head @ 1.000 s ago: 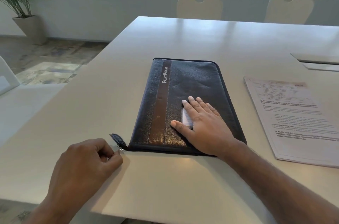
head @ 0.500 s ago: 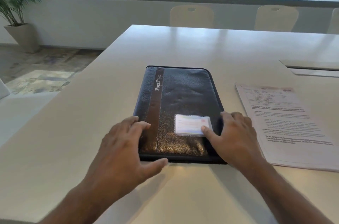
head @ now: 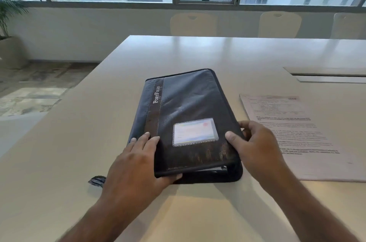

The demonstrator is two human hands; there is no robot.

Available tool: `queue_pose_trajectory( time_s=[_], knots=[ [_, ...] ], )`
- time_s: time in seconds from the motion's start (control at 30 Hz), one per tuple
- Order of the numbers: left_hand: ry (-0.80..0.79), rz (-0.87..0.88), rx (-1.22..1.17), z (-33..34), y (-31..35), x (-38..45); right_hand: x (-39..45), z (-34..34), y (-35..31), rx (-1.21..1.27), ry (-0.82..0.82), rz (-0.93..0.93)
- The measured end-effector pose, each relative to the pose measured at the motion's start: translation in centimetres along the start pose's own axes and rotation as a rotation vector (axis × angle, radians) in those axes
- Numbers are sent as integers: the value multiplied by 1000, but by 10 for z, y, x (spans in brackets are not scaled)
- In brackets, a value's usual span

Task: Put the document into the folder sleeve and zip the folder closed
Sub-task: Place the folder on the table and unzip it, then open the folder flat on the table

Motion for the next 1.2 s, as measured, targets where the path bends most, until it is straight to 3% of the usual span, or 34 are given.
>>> queue_pose_trajectory(
  time_s=[0.1, 0.2, 0.33, 0.47, 0.63, 0.7, 0.87, 1.2],
  knots=[
    [101, 22, -71, -12, -3, 0, 0, -13, -30, 282, -11, -74],
    [242, 17, -147, -24, -9, -4, -2, -21, -65, 604, -158, -202],
    [347, -20, -249, -35, -20, -6, 4, -15, -81, 679, -262, -242],
    [405, -82, -420, -40, -33, -9, 1, 16, -62, 433, -303, -201],
    [537, -290, -615, -46, -62, -10, -6, 55, -17, -278, -336, -267],
    [593, -401, -709, -46, -75, -14, -13, 65, -8, -439, -355, -335],
    [660, -553, -915, -45, -95, -24, -18, 70, -4, -545, -359, -415],
    [587, -758, -1285, -40, -114, -35, -16, 67, -2, -626, -425, -442]
  ],
)
Point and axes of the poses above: each hand's wrist, its own x-axis towards the middle knuckle, its own z-axis out of the palm, y = z × x, the point moved 4 cm from there along x, towards the middle knuckle, and after that the axes turned 11 degrees about -x, right-handed, at the moved point
